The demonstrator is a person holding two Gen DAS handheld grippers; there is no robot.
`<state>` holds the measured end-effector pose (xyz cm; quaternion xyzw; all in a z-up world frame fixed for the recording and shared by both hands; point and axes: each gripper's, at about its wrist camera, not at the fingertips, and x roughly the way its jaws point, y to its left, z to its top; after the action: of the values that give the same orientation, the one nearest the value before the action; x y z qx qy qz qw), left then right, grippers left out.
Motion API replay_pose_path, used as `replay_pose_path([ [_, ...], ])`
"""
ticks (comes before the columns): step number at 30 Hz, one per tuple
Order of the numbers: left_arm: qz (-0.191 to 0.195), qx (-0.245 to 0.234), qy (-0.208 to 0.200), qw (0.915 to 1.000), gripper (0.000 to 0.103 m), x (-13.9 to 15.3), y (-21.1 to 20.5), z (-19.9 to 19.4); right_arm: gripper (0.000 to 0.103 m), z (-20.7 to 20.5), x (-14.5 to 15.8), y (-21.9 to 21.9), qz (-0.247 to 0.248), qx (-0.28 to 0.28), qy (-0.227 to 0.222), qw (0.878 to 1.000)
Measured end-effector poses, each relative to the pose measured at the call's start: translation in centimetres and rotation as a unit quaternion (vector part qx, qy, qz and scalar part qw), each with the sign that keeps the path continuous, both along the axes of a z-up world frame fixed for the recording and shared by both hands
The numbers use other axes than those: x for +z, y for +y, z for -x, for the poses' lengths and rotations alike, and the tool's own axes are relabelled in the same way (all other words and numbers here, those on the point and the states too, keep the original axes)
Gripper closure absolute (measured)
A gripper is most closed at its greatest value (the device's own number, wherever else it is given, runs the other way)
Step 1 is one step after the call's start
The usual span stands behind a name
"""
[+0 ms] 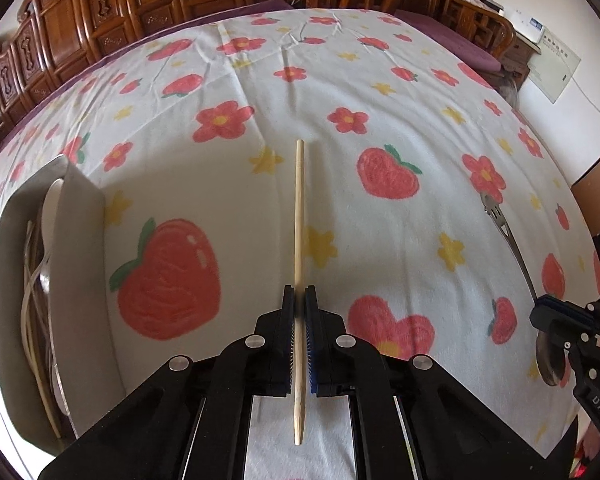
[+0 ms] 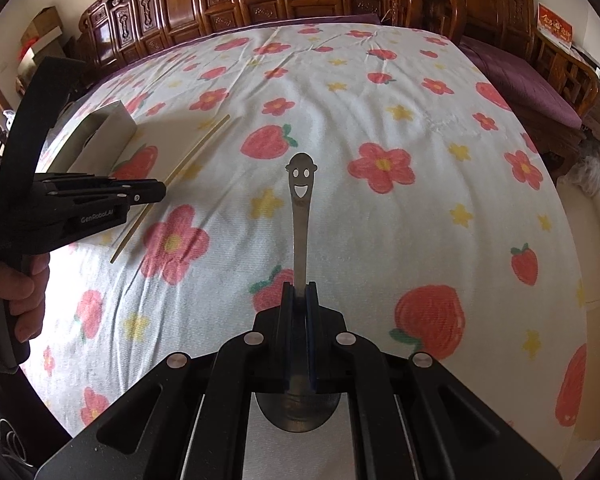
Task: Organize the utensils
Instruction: 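Grasp the wooden chopstick with the left gripper while the right gripper holds the fork, then carry the chopstick and fork over the tray and open both grippers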
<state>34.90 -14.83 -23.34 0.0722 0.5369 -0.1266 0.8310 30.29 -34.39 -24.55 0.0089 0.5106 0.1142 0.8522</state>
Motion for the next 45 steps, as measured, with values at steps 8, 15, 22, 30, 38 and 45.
replay_pose_path([
  [8, 0.011, 0.007, -0.023, 0.9997, 0.099, 2.6, 2.1, 1.2, 0.096, 0.2, 1.7, 1.7, -0.003, 0.007, -0.016, 1.0],
  [15, 0.017, 0.015, -0.047, 0.9986, 0.099, 5.1, 4.4, 2.1, 0.096, 0.3, 3.3, 3.7, -0.004, 0.018, -0.03, 0.999],
  [22, 0.024, 0.024, -0.065, 0.9973, 0.099, 6.9, 6.7, 3.0, 0.096, 0.4, 4.9, 5.6, -0.006, 0.03, -0.043, 0.999],
  [30, 0.027, 0.039, -0.089, 0.9949, 0.099, 9.0, 10.4, 4.0, 0.096, 0.0, 6.5, 8.4, -0.012, 0.048, -0.056, 0.997],
  [38, 0.028, 0.08, -0.083, 0.9929, 0.099, 8.4, 16.0, 2.6, 0.096, -1.5, 7.7, 13.1, -0.02, 0.081, -0.066, 0.994],
  [45, 0.028, 0.102, -0.068, 0.992, 0.098, 6.5, 18.7, 1.4, 0.096, -3.7, 8.8, 18.2, -0.031, 0.114, -0.074, 0.99],
])
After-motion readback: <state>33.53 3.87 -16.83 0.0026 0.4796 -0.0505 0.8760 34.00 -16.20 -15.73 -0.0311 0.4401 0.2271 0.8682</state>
